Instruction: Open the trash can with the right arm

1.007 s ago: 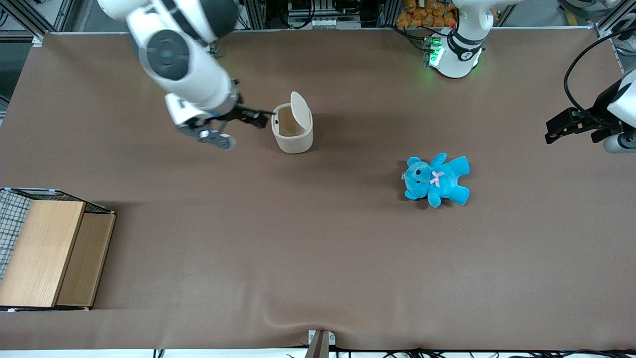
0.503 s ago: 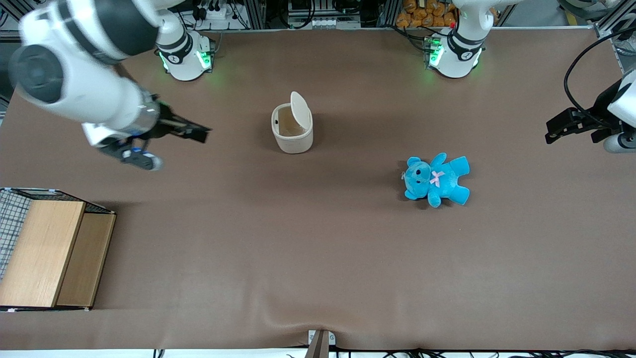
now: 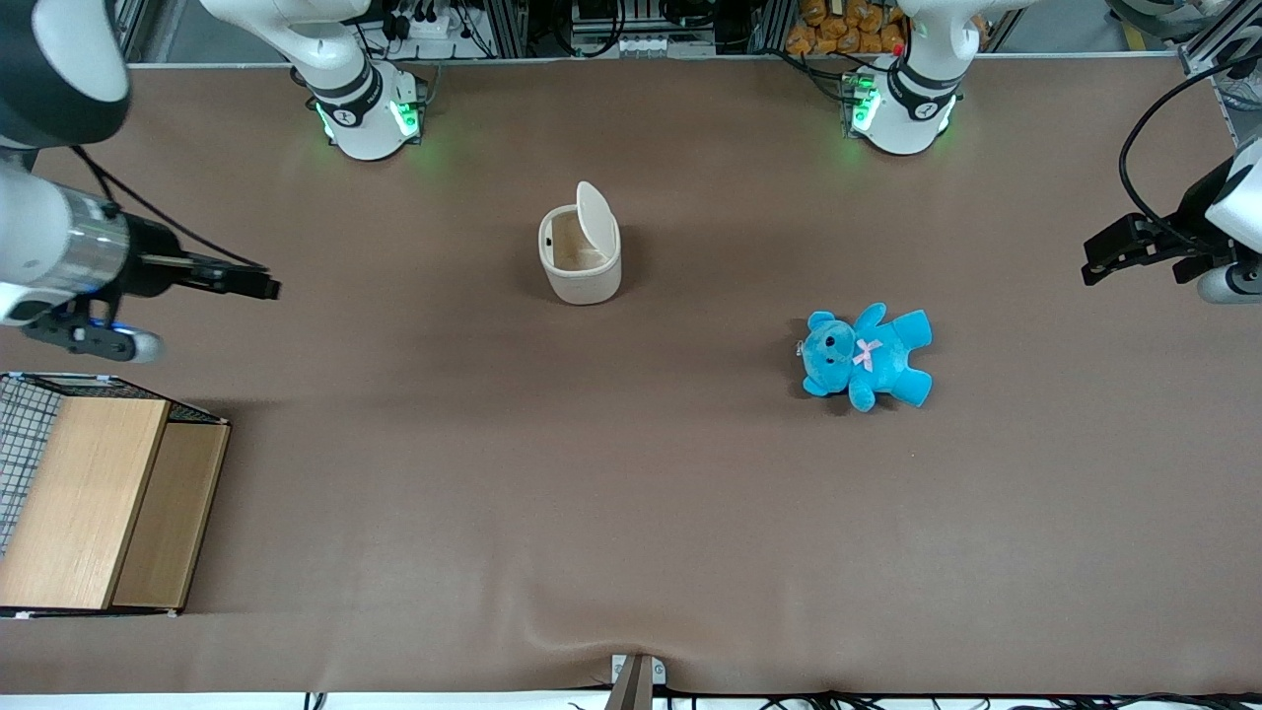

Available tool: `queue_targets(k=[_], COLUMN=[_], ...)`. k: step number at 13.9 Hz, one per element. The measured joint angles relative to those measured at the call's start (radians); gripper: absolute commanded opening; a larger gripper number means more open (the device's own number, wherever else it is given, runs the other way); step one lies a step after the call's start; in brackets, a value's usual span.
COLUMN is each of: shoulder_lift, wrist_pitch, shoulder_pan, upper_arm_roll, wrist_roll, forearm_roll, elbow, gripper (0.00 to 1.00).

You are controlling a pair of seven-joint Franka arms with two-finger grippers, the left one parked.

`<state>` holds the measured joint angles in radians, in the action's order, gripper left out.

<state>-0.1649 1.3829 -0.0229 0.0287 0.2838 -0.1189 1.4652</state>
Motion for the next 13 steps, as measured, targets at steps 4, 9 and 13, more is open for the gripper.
queue_targets(k=[4,9,13], shoulder_lift=[0.044,0.092,0.193], wrist_pitch=[-0.023,-0.03,-0.015], shoulder_pan=[0.012,0.034,0.042], upper_arm_roll=[0.001,0.001,0.002], wrist_roll=[-0.071,-0.099,-0.106], forearm_roll=[0.074,0.076,0.076], elbow=[-0.009,0.006,0.07], gripper=[1.0,1.0,1.0])
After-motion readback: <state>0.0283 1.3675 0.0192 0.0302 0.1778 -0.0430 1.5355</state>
